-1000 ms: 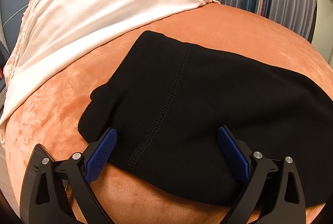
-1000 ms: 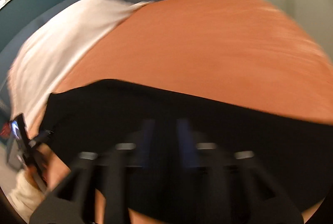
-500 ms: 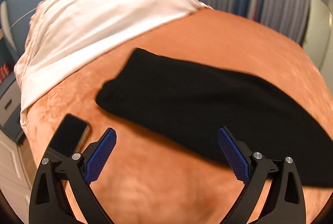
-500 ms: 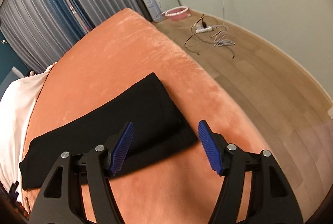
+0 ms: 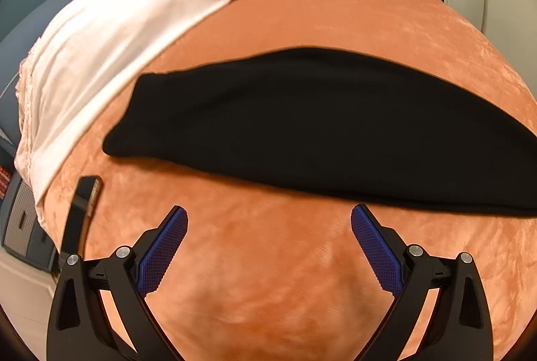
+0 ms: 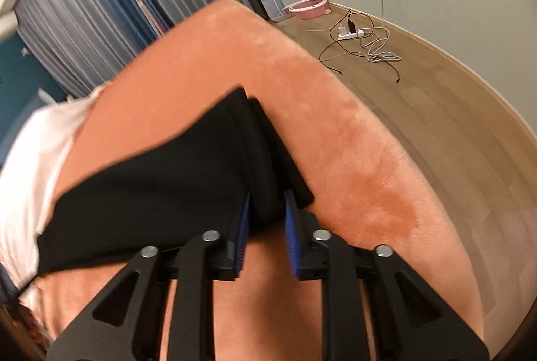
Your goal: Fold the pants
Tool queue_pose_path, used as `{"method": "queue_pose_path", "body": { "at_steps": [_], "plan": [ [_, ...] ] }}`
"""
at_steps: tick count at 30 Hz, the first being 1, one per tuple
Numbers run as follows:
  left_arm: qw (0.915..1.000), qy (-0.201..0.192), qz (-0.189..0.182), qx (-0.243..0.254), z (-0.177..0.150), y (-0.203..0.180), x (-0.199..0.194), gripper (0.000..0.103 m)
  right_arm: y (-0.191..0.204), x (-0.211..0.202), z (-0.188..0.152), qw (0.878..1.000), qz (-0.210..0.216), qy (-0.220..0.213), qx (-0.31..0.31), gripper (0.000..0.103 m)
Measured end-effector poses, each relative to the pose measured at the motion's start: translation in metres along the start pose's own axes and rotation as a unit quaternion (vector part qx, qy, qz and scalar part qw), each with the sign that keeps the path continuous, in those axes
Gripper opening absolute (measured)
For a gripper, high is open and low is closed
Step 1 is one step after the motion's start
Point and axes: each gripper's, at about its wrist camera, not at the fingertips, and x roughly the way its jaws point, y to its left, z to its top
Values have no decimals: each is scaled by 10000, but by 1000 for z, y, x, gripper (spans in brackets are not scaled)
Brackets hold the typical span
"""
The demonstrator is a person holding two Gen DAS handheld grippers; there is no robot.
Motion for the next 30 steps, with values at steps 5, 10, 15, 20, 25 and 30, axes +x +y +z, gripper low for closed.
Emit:
{"method": "queue_pose_path", "body": {
  "at_steps": [5,10,15,20,25,30],
  "plan": [
    [9988,180,-383,-241,-6,8,2,97,-1,-20,1,9991,-289,-307,-97,77],
    [9971,418,-541,-342,-8,10,11,97,43,1,25,9925,-526,-366,-1045,65],
    [9991,31,-414,-8,11,-8,8,97,70,60,63,9827,-939,170,-1586,12],
    [9977,368,248,514,17,-30,53,97,35,99,73,9745,-1693,424,-1408,5],
    [9981,595,-144,115,0,-10,68,97,3,28,49,9968,-693,-57,-395,44],
    [9960,588,-520,-415,-8,9,61,97,0,-5,6,9995,-265,32,-192,85]
  ]
}}
